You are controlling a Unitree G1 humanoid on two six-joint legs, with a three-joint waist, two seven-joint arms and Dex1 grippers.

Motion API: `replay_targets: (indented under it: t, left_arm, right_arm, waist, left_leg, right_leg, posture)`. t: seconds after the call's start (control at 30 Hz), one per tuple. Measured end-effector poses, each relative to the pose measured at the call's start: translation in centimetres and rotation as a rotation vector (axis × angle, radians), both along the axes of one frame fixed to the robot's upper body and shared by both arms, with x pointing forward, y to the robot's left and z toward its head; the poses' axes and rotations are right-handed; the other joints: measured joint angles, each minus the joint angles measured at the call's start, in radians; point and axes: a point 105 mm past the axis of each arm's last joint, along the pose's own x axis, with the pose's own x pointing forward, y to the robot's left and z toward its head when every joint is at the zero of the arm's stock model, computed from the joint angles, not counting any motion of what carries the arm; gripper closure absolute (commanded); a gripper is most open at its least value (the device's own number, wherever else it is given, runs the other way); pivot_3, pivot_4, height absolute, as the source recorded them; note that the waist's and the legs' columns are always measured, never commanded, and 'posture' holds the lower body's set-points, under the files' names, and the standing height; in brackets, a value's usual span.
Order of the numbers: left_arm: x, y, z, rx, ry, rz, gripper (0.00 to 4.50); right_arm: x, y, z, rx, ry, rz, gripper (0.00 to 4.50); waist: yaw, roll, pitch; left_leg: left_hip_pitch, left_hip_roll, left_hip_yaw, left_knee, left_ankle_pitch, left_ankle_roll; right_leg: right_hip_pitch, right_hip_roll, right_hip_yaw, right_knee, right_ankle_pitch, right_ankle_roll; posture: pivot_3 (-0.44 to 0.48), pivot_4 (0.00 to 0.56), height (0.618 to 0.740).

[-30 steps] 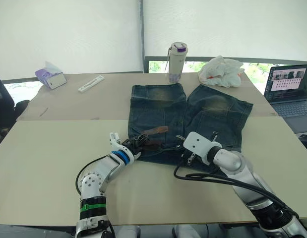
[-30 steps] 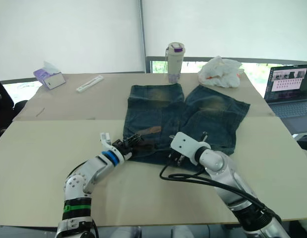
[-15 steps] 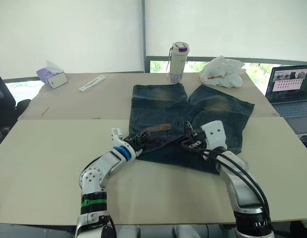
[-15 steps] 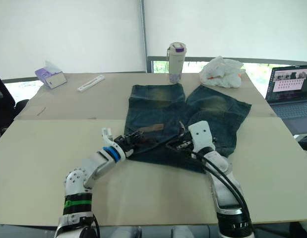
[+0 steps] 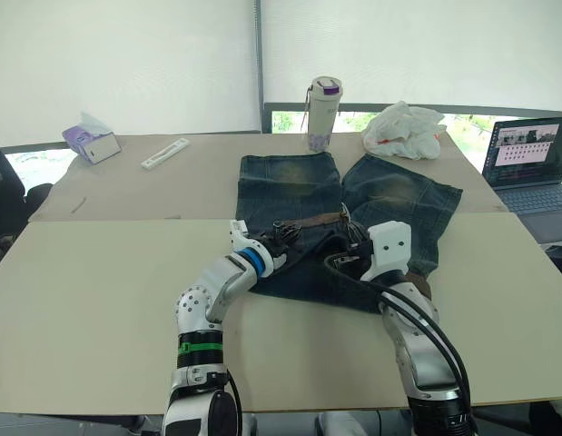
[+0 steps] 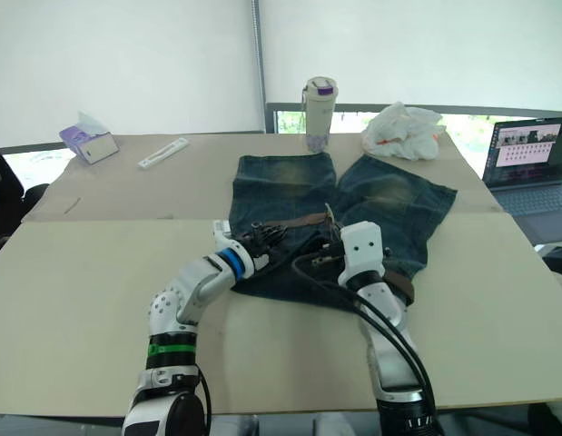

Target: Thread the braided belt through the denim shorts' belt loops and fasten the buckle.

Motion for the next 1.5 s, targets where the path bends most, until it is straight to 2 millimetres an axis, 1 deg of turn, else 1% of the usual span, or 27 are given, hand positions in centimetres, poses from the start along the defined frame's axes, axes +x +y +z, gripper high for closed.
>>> replay_targets:
  t: [0.1, 0.27, 0.5, 0.6, 0.7, 0.77, 0.87, 1.03, 1.5]
  left_arm:
    - [0.1, -0.1, -0.3, -0.016, 0.016, 0.005, 4.50]
    - [0.2, 0.1, -0.1, -0.039, 0.012, 0.014, 4.50]
    - [0.0, 0.3, 1.3, -0.105, -0.021, 0.010, 4.50]
    - [-0.1, 0.5, 1.7, -0.108, -0.027, 0.015, 4.50]
    - [-0.3, 0.3, 2.1, -0.117, -0.036, 0.006, 4.50]
    - [-0.5, 0.0, 2.3, -0.111, -0.041, -0.007, 4.50]
    - [-0.6, -0.5, 2.3, -0.100, -0.034, -0.019, 4.50]
    - [-0.9, -0.5, 1.9, -0.094, -0.023, -0.015, 4.50]
    - [-0.5, -0.1, 1.8, -0.109, -0.007, 0.022, 4.50]
  right_arm:
    - [-0.3, 0.4, 0.4, -0.047, -0.064, 0.007, 4.47]
    - [-0.3, 0.3, -0.3, -0.068, -0.071, -0.004, 4.47]
    - [-0.1, -0.1, -0.7, -0.068, -0.085, -0.022, 4.47]
    - [0.1, -0.2, -0.9, -0.087, -0.090, -0.029, 4.47]
    - [0.3, -0.1, -0.7, -0.093, -0.109, -0.026, 4.47]
    - [0.4, 0.0, -0.1, -0.095, -0.137, -0.029, 4.47]
    - [0.5, 0.1, 0.3, -0.091, -0.153, -0.037, 4.47]
    - [0.5, 0.1, 0.4, -0.078, -0.158, -0.051, 4.47]
    - [0.4, 0.0, 0.6, -0.086, -0.180, -0.061, 4.47]
  waist:
    - [0.000, 0.000, 0.000]
    - [0.000, 0.000, 0.000]
    - [0.001, 0.000, 0.000]
    - [0.001, 0.000, 0.000]
    - [0.001, 0.000, 0.000]
    - [0.001, 0.000, 0.000]
    - [0.002, 0.000, 0.000]
    - [0.002, 0.000, 0.000]
    - [0.002, 0.000, 0.000]
  left_leg:
    - [0.000, 0.000, 0.002, 0.000, 0.000, 0.000]
    - [0.000, 0.000, 0.003, 0.000, 0.000, 0.000]
    - [0.000, 0.000, 0.003, 0.000, 0.000, 0.000]
    - [0.000, 0.000, 0.003, 0.000, 0.000, 0.000]
    - [0.000, 0.000, 0.003, 0.000, 0.000, 0.000]
    - [0.000, 0.000, 0.003, 0.000, 0.000, 0.000]
    - [0.000, 0.000, 0.003, 0.000, 0.000, 0.000]
    - [0.000, 0.000, 0.003, 0.000, 0.000, 0.000]
    - [0.000, 0.000, 0.004, 0.000, 0.000, 0.000]
  right_leg:
    - [0.000, 0.000, 0.000, 0.000, 0.000, 0.000]
    - [0.000, 0.000, 0.000, 0.000, 0.000, 0.000]
    - [0.000, 0.000, 0.000, 0.000, 0.000, 0.000]
    - [0.000, 0.000, 0.000, 0.000, 0.000, 0.000]
    - [0.000, 0.000, 0.000, 0.000, 0.000, 0.000]
    - [0.000, 0.000, 0.000, 0.000, 0.000, 0.000]
    - [0.001, 0.000, 0.000, 0.000, 0.000, 0.000]
    - [0.000, 0.000, 0.000, 0.000, 0.000, 0.000]
    - [0.000, 0.000, 0.000, 0.000, 0.000, 0.000]
  posture:
    - [0.000, 0.150, 0.740]
    - [0.000, 0.150, 0.740]
    - [0.000, 0.150, 0.740]
    - [0.000, 0.150, 0.740]
    - [0.000, 0.150, 0.740]
    - [0.000, 0.150, 0.740]
    - [0.000, 0.150, 0.740]
    - [0.000, 0.150, 0.740]
    - [0.000, 0.150, 0.740]
